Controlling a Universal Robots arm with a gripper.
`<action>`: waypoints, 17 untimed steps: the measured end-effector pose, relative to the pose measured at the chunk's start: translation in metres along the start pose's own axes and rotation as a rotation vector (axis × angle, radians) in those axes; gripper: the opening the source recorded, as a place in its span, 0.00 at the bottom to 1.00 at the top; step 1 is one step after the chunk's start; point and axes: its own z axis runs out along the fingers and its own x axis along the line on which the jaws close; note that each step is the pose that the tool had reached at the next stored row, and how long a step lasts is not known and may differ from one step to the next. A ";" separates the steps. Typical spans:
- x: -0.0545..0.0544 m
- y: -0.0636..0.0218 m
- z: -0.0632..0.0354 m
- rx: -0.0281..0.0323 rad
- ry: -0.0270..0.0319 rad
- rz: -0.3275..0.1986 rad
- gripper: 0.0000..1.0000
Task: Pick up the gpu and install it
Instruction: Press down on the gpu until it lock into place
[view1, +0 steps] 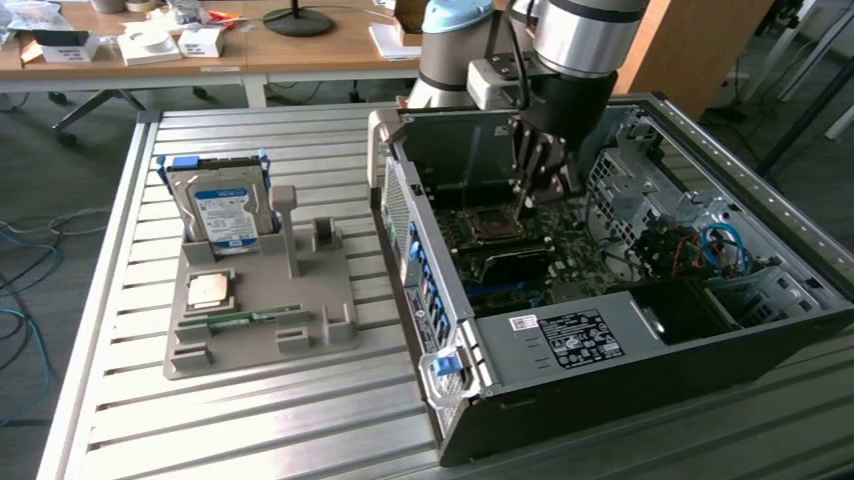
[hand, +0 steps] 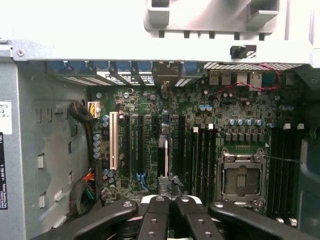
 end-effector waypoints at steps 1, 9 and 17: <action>0.000 0.0000 0.0018 0.0001 -0.0001 0.000 0.11; 0.000 0.0003 0.0160 0.0000 -0.0003 0.001 0.11; 0.000 0.0004 0.0218 -0.0001 -0.0024 0.001 0.11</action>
